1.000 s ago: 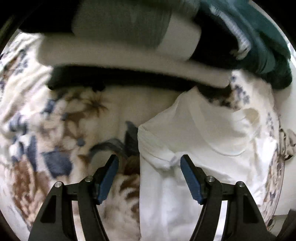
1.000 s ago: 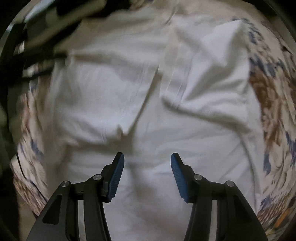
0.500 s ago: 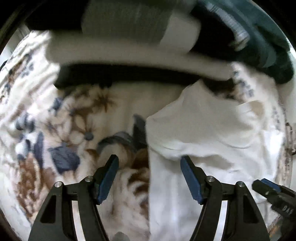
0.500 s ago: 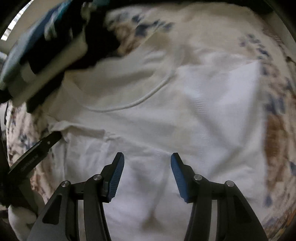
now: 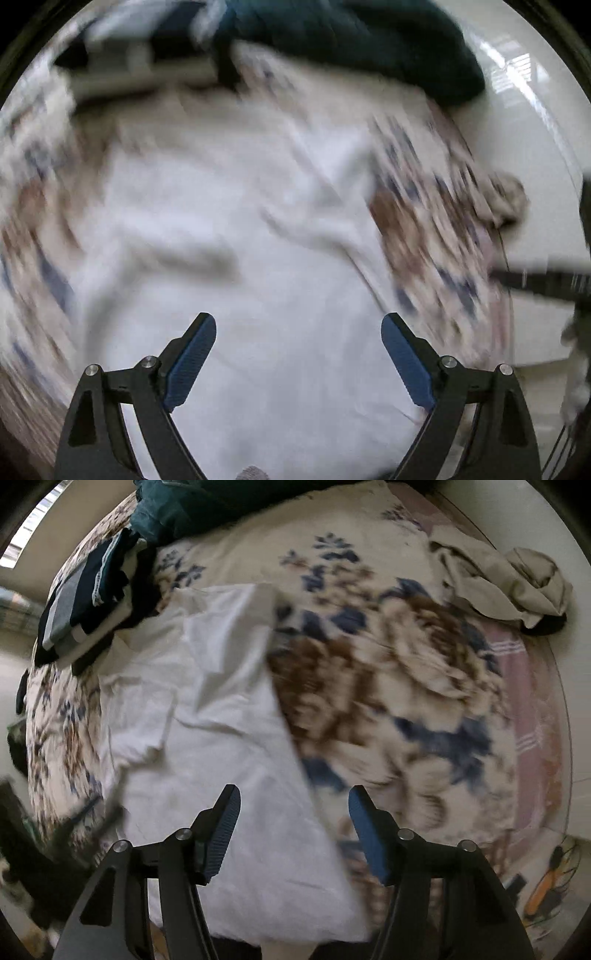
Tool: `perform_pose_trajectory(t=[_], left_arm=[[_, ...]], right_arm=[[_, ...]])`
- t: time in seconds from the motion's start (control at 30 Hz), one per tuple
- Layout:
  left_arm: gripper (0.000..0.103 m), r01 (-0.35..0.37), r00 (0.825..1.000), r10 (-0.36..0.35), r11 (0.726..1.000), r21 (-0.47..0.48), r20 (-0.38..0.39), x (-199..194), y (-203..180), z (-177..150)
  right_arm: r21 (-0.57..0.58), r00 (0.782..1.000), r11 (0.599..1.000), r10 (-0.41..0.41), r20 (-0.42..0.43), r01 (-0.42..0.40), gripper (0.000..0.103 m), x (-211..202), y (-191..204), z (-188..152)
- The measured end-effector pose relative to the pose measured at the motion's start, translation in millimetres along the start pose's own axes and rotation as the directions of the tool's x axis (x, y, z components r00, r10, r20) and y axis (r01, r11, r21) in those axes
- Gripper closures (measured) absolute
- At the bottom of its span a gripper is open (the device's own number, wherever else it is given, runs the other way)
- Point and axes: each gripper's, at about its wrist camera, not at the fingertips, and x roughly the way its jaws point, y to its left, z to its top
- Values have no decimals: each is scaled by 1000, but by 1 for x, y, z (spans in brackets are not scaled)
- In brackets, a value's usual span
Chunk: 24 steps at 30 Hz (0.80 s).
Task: Fold small clothes
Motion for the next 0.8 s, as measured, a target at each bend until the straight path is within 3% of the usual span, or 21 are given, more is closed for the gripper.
perform_pose_trajectory(t=[0.17, 0.27, 0.4, 0.5, 0.57, 0.6, 0.63, 0.67, 0.8], left_arm=[[12, 2, 984, -16, 997, -83, -175, 53, -73, -86], [12, 4, 970, -31, 993, -114, -239, 75, -109, -119], [12, -42, 959, 9, 993, -111, -283, 108, -138, -136], [12, -109, 961, 79, 989, -103, -264, 125, -145, -142], [25, -128, 971, 100, 984, -120, -216, 125, -143, -143], [54, -132, 976, 108, 983, -125, -187, 124, -141, -142], [95, -148, 978, 126, 981, -125, -166, 121, -139, -140], [100, -160, 978, 138, 978, -134, -157, 117, -134, -138], [100, -124, 991, 111, 974, -190, -77, 93, -120, -133]], right_arm=[[-49, 999, 998, 24, -48, -26, 40, 5, -55, 10], [-99, 998, 994, 28, -57, -34, 40, 21, -75, 27], [-131, 995, 989, 55, -87, -67, 40, 52, -78, 49], [-143, 988, 983, 100, -117, -116, 40, 79, -67, 71], [-138, 984, 979, 137, -112, -152, 40, 90, -58, 85], [-136, 980, 975, 163, -112, -178, 40, 97, -51, 96], [-128, 976, 971, 190, -108, -203, 40, 102, -45, 105], [-120, 971, 966, 218, -98, -229, 40, 108, -40, 115], [-73, 943, 941, 327, -66, -332, 40, 133, -19, 162]])
